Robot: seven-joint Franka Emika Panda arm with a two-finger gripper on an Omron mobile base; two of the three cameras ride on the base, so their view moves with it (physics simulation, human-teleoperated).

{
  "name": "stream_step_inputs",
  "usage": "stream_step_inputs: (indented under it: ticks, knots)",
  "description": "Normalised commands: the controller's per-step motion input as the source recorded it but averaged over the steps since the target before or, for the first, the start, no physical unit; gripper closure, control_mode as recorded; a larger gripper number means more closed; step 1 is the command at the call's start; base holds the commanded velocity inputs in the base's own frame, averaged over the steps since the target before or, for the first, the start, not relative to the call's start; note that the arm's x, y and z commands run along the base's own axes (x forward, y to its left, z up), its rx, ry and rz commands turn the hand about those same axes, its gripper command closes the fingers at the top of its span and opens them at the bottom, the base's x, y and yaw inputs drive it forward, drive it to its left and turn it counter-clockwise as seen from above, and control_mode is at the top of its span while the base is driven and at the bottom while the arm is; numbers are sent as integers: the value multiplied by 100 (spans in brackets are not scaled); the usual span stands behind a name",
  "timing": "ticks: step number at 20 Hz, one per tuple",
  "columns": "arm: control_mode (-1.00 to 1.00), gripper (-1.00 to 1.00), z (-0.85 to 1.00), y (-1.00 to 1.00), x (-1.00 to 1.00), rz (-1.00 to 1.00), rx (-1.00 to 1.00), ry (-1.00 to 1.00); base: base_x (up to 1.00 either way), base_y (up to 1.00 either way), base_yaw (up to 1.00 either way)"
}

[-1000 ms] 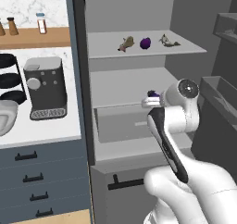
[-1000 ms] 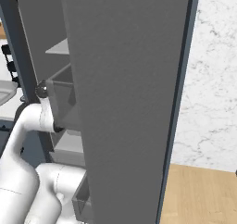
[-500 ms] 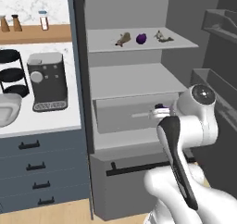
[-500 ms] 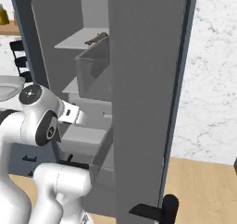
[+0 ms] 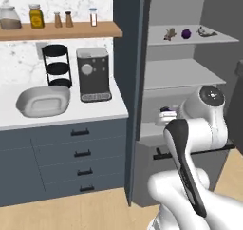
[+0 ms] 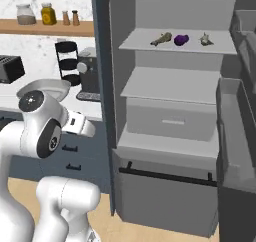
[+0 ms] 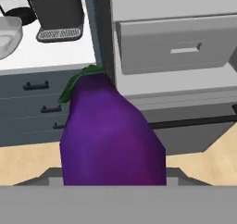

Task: Place one eggplant and one fish in each tupperware on the nearby counter, to pack two identical lunches.

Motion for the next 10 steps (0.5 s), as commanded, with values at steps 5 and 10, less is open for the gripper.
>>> stream_step_inputs:
  ticks: [5,10]
  knots:
    - [100,100,0,0,0,0,0,0,15,100,0]
    - [100,100,0,0,0,0,0,0,63,100,0]
